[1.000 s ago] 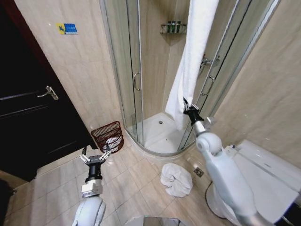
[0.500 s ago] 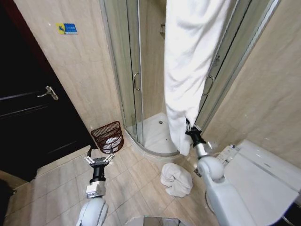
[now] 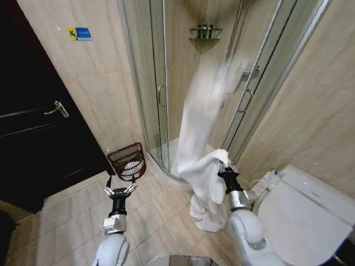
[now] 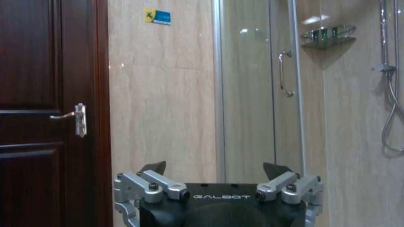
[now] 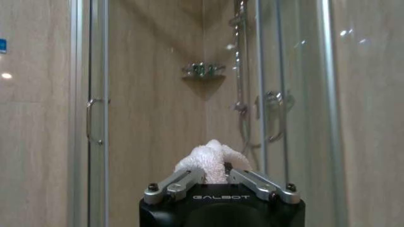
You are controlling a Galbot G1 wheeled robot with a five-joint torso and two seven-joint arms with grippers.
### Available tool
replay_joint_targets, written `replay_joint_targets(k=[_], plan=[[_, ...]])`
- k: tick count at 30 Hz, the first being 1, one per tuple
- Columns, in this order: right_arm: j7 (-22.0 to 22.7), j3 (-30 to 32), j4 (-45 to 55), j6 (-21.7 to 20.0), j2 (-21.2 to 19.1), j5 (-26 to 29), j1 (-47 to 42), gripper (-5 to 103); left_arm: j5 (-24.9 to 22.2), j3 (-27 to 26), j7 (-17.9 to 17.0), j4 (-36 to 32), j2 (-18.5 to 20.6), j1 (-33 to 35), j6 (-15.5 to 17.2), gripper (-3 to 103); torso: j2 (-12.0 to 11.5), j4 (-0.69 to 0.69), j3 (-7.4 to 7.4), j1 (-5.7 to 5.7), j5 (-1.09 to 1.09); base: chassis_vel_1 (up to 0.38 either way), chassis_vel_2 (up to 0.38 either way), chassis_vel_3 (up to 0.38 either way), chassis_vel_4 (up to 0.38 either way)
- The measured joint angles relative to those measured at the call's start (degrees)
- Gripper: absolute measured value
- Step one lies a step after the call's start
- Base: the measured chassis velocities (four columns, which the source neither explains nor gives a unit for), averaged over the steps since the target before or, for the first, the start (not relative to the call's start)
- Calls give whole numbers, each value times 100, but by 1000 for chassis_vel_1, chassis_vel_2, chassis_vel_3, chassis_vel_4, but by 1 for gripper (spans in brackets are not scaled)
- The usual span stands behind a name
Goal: Discard the used towel into the hamper.
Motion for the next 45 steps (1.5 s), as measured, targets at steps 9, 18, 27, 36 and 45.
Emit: replay_joint_targets(k=[9,18,27,36,45], plan=[[386,424,948,-21,-143,187,-935,4,19,376,-45,-354,42,-148,376,100,1,0,-1,-1,-1,0,0,0,0],[547,485,1057,41,60,77,-1111,4,-27,466,23,-633,156,-355,726,100,0,1,0,0,-1,0,0,0,0],[609,487,1034,42,70,-64,-1158,4,-302,-15,567,-753,458,-332,931,100,1,0,0,-1,-2,0,0,0,0],[503,449,1019,50,30,-173,-1169,4,-504,-460,873,-798,394,-403,1337,100,0,1,0,1,-2,43,57,61,53],[470,379,1010,90,68,-295,-1138,4,-543,-587,872,-736,354,-260,1212,100,1,1,0,0,-2,88,84,83,83]])
